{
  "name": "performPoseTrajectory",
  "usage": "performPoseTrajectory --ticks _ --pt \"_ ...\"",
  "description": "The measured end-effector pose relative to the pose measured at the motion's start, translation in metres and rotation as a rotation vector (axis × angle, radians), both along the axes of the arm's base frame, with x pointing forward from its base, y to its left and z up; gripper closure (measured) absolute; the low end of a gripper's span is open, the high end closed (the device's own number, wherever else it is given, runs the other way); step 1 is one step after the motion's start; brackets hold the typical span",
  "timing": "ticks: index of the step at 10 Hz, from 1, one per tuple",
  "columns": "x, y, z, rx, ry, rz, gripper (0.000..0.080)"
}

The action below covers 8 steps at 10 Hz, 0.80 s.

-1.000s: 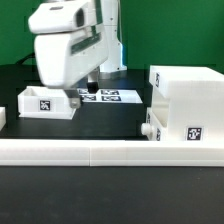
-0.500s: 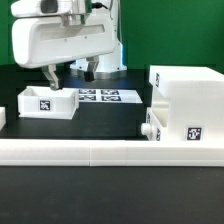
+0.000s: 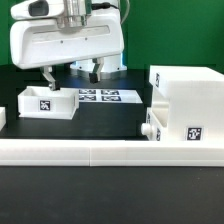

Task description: Assemble drawer

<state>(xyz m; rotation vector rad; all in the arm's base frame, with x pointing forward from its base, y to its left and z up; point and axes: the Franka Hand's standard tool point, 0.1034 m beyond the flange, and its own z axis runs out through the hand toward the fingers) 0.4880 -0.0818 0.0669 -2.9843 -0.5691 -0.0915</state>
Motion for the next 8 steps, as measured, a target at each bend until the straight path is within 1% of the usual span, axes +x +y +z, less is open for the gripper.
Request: performPoseTrajectory --ticks 1,2,3,5,6,8 --pt "-0.013 -0.007 -0.002 -0.007 0.015 -0.13 0.015" --pt "-0.023 -0.01 -0.003 -0.012 0.031 -0.192 0.015" --pt "-0.029 -0.009 -0.005 -0.016 0.028 -0.205 0.015" --pt "-0.042 -0.01 -0.014 -0.023 0.022 -0.231 0.015" --pt "-0.046 -0.012 -0.019 -0.024 0.017 -0.235 0.015" --pt "-0.045 -0.01 -0.018 -0.023 0.017 -0.231 0.015"
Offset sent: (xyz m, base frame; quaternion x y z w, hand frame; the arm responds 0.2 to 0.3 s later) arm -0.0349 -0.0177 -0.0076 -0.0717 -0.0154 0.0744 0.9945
